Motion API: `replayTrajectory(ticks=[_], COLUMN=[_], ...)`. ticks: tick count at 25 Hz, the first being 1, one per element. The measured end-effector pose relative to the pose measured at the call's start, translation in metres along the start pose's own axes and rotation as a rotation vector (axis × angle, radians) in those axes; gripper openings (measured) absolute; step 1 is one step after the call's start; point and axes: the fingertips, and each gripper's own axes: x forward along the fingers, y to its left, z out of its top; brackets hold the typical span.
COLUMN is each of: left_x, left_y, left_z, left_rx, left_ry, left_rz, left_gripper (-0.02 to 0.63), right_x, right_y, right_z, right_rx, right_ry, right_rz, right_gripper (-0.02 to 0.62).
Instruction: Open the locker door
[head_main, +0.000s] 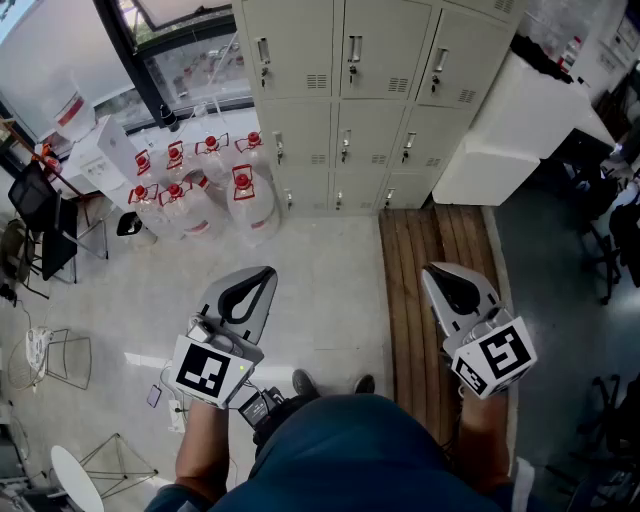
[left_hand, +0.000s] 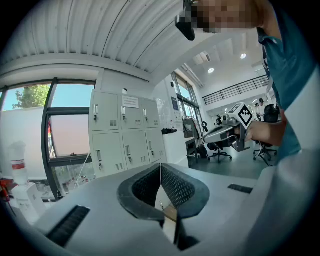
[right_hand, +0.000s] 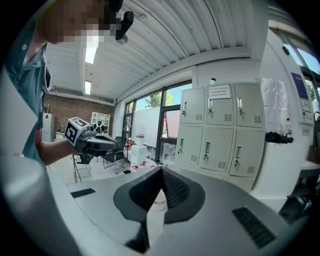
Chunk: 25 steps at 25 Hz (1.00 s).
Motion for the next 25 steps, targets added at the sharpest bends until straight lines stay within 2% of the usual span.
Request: replayTrajectory(ticks=[17,25], left_x=[-0.020,-0.046], left_y=[0.022,0.047], left_z=[-0.013,-0.027], left_rx=[-0.016,-0.014], left_ry=[0.007,0.001], left_rz=[-0.012,-0.009], left_gripper=[0.018,0.018], right_x=[0.017,0.034], right_y=[0.022,0.043], right_z=[-0.001,0.006], right_rx=[0.026,0.069], right_ry=[0.022,-0.036], right_rz=[-0.018,-0.057], right_gripper=[0.037,0.038])
